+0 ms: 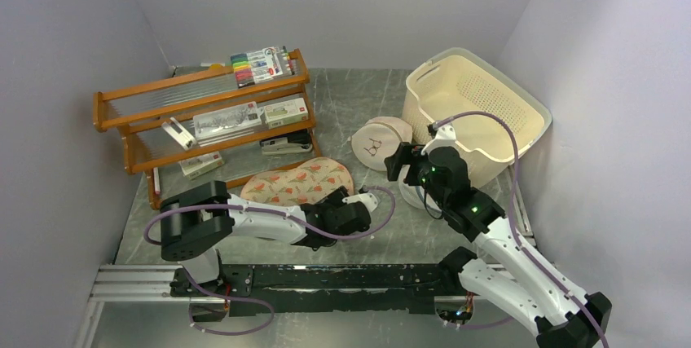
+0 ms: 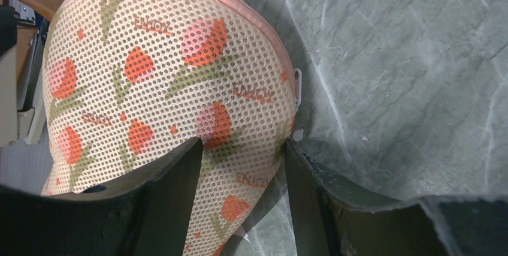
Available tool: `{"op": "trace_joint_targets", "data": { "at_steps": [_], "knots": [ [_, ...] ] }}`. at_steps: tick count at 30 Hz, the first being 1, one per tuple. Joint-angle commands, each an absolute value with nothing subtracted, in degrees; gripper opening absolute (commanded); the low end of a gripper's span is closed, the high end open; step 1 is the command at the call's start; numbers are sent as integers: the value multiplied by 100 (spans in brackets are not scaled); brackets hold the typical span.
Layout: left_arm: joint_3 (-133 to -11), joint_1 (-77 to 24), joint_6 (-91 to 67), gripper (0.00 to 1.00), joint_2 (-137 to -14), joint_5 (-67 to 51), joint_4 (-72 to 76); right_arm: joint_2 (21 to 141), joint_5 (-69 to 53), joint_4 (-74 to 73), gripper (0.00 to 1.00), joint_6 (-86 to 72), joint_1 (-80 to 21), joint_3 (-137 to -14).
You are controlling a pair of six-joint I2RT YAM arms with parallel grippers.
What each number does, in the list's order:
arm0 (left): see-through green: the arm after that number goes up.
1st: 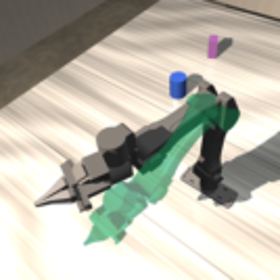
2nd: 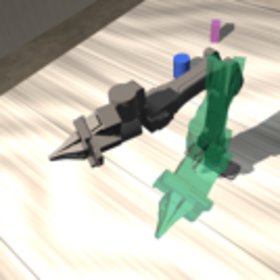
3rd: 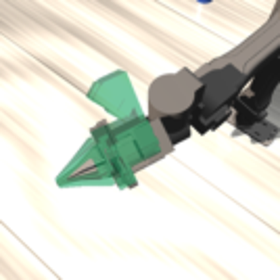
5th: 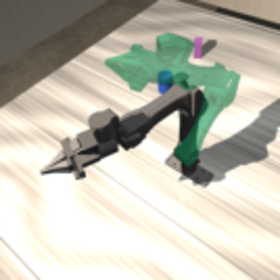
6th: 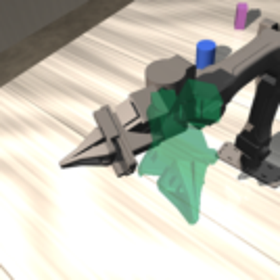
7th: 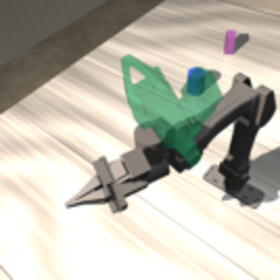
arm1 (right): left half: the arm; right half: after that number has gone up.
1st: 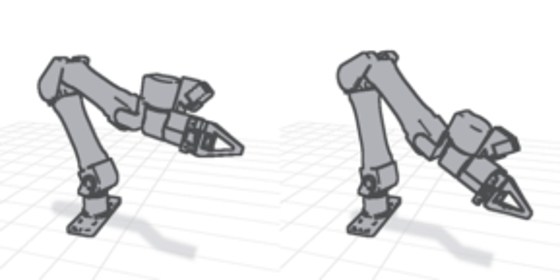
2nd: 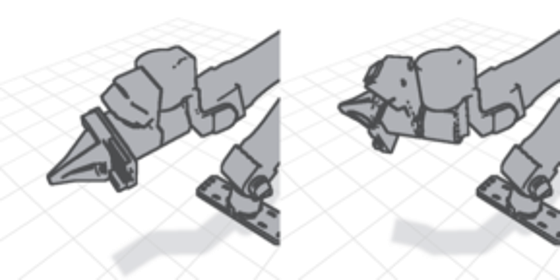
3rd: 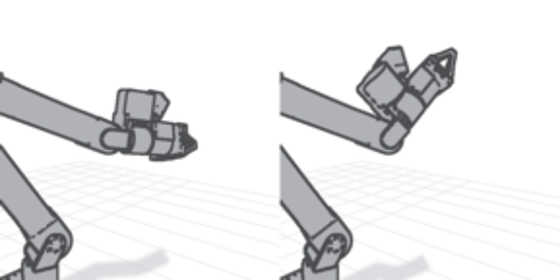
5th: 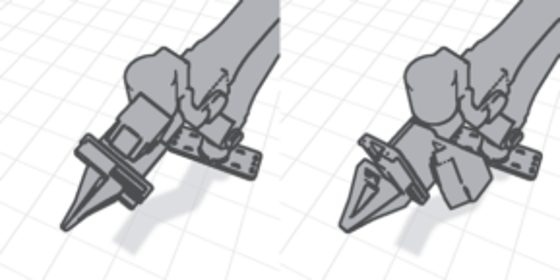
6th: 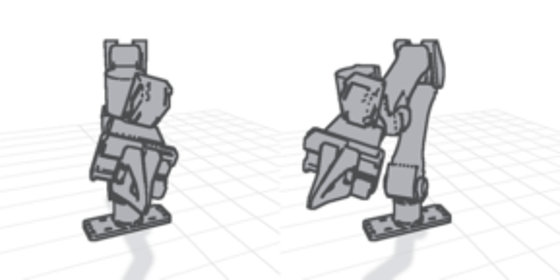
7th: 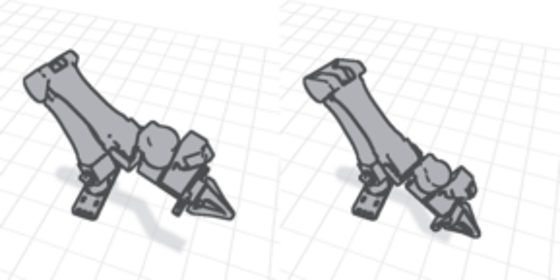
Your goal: Unzip the laundry bag and remove the bra
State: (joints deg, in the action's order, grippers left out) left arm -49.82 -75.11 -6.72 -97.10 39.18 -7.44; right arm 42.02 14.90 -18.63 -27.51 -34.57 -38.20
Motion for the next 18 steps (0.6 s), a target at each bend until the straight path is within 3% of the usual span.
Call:
{"op": "trace_joint_targets", "data": {
  "at_steps": [1, 3, 5, 12, 18],
  "knots": [
    [-4854, -7523, -926, 68, -9607, 3685, -549, 4384, 1682, -2006, 83, -2820, -3449, -3812],
    [-4757, -7523, -999, 79, -9467, 3417, -499, 4442, 1679, -1983, 83, -2815, -3445, -3821],
    [-4652, -7523, -1068, 82, -9448, 3335, -425, 4463, 1626, -1934, 83, -2814, -3449, -3815],
    [-4816, -7434, -1009, 51, -9843, 3989, -771, 4563, 1616, -1932, 84, -2876, -3448, -3801],
    [-4776, -7201, -1294, 34, -9049, 3697, -900, 4563, 1686, -1675, 85, -2625, -3437, -3655]
  ]
}}
